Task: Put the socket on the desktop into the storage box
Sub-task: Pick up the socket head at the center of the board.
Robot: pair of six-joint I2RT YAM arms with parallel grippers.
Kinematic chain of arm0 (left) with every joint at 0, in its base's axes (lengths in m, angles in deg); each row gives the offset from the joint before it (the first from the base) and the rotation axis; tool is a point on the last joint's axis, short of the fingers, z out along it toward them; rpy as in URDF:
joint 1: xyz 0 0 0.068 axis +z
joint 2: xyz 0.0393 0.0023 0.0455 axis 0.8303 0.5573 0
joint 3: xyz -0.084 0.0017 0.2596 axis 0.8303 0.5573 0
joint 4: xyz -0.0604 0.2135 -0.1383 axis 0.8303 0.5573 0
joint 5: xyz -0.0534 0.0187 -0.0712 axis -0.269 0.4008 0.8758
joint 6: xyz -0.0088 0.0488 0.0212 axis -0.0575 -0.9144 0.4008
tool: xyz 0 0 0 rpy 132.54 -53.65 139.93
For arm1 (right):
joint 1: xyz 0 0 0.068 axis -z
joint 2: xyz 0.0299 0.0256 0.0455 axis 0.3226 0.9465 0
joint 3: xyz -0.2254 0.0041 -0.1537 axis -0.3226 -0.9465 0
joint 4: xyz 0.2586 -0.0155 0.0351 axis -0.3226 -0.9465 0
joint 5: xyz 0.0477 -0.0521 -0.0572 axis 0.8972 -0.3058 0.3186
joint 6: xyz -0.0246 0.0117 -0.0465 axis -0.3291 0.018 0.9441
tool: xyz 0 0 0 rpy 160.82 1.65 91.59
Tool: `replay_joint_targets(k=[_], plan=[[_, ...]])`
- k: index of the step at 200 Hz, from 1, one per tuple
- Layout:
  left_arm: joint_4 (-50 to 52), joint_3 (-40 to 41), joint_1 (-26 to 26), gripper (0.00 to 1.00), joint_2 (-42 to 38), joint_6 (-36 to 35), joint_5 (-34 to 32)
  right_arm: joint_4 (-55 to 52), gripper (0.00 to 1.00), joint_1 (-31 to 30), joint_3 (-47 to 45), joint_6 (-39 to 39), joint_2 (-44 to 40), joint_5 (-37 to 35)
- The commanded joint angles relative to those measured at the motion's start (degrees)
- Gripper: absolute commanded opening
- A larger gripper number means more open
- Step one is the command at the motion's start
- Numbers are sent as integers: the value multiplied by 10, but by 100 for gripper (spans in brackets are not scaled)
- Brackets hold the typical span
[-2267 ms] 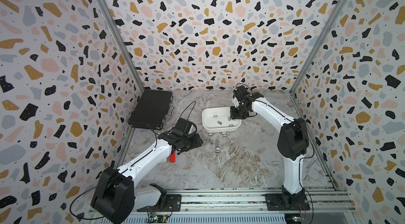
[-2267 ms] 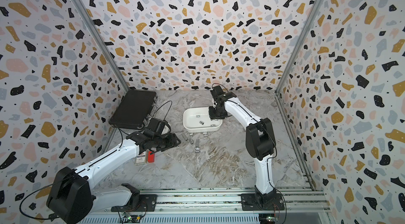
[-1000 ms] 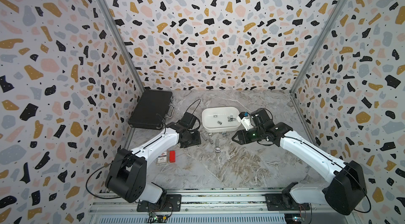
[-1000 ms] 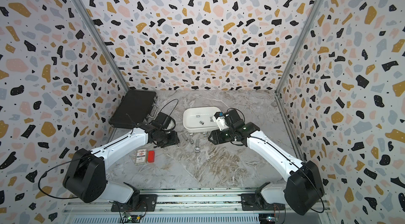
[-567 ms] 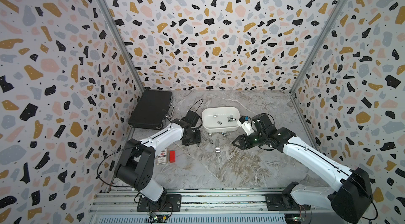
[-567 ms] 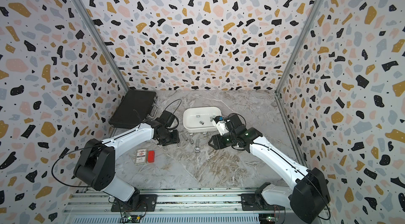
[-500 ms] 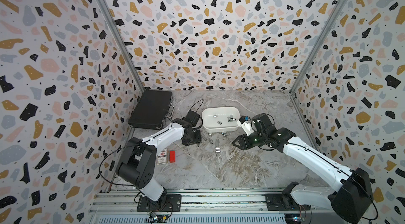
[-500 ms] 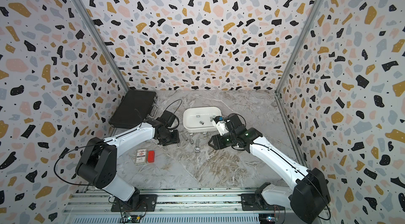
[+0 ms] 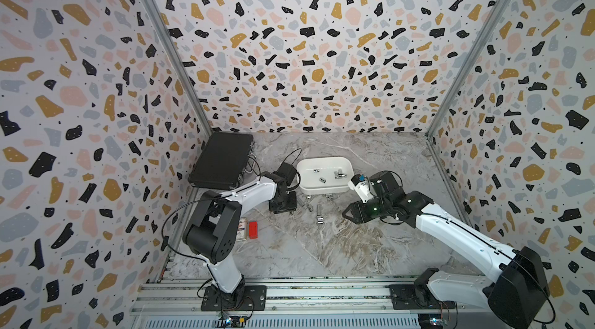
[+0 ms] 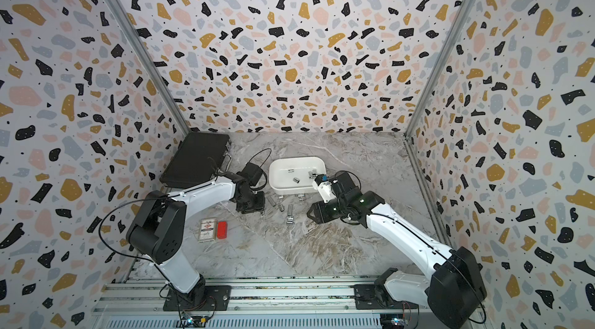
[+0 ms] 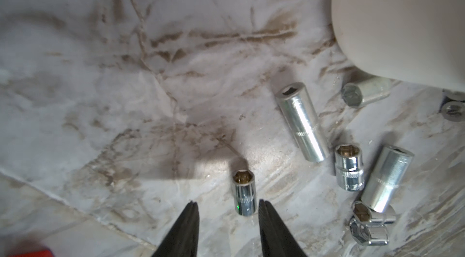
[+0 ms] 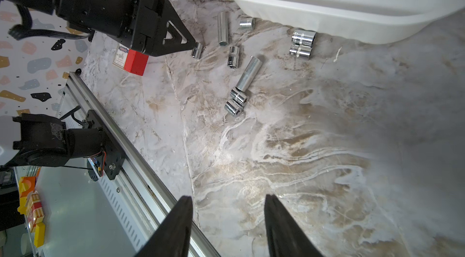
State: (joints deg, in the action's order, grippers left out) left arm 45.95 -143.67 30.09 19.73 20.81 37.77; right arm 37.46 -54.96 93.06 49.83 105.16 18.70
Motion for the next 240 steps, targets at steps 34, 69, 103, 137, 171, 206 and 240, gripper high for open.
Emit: replay_joint_targets(k=[34, 69, 103, 137, 171, 206, 240], plan=[[12, -25, -7, 42, 27, -7, -15, 10, 51, -2, -8, 0, -14, -4], [15, -32, -13, 41, 43, -9, -21, 10, 51, -2, -9, 0, -13, -4], [18, -34, -16, 37, 55, -9, -29, 12, 51, -2, -11, 0, -13, -5], [23, -32, -21, 30, 60, -12, -39, 14, 51, -2, -12, -1, -13, -5], [25, -30, -21, 4, 61, -14, -39, 15, 51, -2, -13, -2, -12, -6], [26, -29, -21, 0, 51, -13, -39, 18, 51, -2, -17, -3, -12, -4], [30, -37, -21, 0, 37, -13, -34, 17, 51, -2, -15, -9, -13, -4]])
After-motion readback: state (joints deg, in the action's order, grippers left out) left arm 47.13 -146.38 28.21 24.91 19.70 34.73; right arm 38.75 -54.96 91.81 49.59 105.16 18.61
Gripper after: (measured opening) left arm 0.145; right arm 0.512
